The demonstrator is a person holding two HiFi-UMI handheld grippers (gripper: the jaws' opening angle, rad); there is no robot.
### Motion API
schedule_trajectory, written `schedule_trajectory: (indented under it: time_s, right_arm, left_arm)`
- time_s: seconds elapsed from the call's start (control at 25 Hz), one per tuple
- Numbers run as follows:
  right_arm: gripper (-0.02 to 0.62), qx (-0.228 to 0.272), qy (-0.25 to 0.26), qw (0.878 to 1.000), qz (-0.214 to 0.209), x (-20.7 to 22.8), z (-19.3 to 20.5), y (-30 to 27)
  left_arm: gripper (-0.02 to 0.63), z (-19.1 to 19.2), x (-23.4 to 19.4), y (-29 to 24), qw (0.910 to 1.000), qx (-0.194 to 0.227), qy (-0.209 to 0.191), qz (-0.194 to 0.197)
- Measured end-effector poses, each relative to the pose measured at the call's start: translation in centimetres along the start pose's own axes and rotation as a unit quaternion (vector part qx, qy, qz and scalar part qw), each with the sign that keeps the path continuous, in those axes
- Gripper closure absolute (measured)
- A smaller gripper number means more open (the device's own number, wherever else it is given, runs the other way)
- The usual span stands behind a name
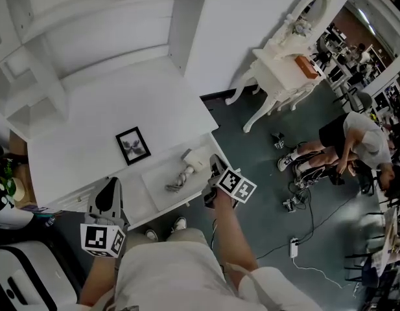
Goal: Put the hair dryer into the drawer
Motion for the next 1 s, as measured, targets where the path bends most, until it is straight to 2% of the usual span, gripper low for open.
schedule_trajectory:
  time_s: [0.16, 0.32, 0.72, 0.88, 1.0]
  right_arm:
    - [0.586, 0.046, 0.059, 0.997, -0.024, -2.4, -3.7, 1.7]
    - [0.586, 0.092, 0.111, 0.988, -0.054, -5.1, -7.2, 4.0]
    - [0.586, 0.17, 0.253, 0.946, -0.107, -10.6, -10.9, 10.1]
    - [0.586, 0.193, 0.285, 0.932, -0.117, -12.0, -11.8, 12.2]
    - [0.586, 0.205, 0.297, 0.925, -0.117, -12.2, -12.2, 13.6]
  left_arm:
    - [0.589, -1.7, -0.1, -0.4, 0.9998, 0.016, 0.009, -0.005]
    - [0.589, -3.9, 0.1, -0.9, 0.9993, 0.037, 0.006, -0.007]
    - [0.589, -8.4, 0.0, -0.3, 0.9957, 0.087, 0.025, -0.022]
    - [0.589, -9.5, 0.0, -0.1, 0.9943, 0.101, 0.019, -0.029]
    - [0.589, -9.8, 0.2, 0.3, 0.9939, 0.103, 0.01, -0.038]
Point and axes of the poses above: the fingertips, and each gripper's own axes: y backward along the fingers, x to its right, z out of its underside, the point moved 9 cm from there along y, backward along the fingers, and after that the axes turned 2 degrees about -x, right-handed, at the moved point
